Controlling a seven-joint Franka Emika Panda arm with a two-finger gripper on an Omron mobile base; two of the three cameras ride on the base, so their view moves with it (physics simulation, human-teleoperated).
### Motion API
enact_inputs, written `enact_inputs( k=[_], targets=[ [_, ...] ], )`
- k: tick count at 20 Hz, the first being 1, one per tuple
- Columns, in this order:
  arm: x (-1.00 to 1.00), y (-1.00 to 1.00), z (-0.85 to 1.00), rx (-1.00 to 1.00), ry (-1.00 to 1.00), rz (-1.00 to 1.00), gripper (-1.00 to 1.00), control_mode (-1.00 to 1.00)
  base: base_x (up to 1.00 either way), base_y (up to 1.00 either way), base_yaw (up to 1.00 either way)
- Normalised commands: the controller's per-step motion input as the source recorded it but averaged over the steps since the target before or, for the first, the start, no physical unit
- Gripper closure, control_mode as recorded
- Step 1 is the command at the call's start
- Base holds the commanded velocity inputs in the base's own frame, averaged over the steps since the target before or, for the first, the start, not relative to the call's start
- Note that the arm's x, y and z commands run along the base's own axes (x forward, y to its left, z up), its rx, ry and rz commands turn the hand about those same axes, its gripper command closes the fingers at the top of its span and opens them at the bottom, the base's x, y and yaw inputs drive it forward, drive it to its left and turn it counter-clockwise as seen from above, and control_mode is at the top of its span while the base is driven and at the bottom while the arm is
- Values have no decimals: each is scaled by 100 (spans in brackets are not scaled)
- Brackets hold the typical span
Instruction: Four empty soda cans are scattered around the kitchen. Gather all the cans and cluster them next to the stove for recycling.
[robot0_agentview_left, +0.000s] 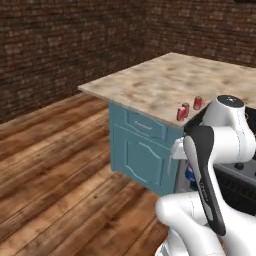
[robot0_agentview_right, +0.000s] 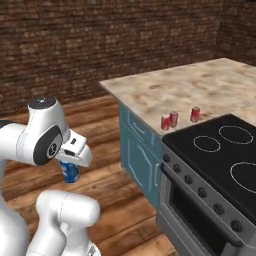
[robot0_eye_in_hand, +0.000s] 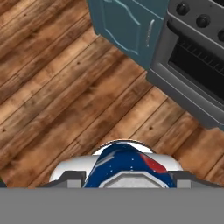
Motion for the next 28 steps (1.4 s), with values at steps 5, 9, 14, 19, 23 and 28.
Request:
enact_inputs(
  k=[5,9,14,19,23,28],
  targets=[
    [0,0,0,0,0,0,100,100,100,81,-41],
    [0,0,0,0,0,0,100,100,100,63,-57],
    [0,0,0,0,0,0,100,100,93,87,-47],
    [0,0,0,0,0,0,100,100,68,45,-41],
    [0,0,0,0,0,0,100,100,29,-1,-58],
    [0,0,0,0,0,0,100,100,-4,-11,-25]
  ],
)
